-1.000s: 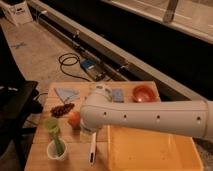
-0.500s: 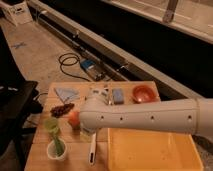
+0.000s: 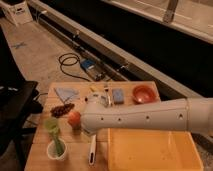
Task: Wipe tray with brush
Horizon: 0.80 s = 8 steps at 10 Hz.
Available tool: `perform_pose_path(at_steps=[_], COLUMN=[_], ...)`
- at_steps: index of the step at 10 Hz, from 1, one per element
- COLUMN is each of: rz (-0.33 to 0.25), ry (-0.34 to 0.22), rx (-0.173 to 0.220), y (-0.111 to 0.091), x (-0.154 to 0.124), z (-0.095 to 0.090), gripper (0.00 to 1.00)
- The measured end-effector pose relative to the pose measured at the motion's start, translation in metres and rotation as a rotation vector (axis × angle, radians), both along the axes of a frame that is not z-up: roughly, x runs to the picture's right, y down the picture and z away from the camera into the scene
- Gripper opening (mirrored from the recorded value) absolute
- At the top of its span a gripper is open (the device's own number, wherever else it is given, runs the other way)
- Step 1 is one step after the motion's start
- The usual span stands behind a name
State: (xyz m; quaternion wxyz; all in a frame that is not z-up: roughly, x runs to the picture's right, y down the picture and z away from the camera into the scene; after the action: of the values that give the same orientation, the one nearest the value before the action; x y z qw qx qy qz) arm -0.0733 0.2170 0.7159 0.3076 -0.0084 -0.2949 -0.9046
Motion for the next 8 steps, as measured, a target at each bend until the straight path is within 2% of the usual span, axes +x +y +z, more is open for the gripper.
perform_pose_path(at_steps=[3,6,8], rz=[0.038,0.038,0.04], ry=[0.028,0.03,0.06], rx=[-0.027,-0.026,-0.028], y=[0.0129,0.0129,0.013], x=[-0.009,-0.0085,-0.0092], z=[0.0106,0.0105,0.013], gripper=[0.66,0.66,0.66])
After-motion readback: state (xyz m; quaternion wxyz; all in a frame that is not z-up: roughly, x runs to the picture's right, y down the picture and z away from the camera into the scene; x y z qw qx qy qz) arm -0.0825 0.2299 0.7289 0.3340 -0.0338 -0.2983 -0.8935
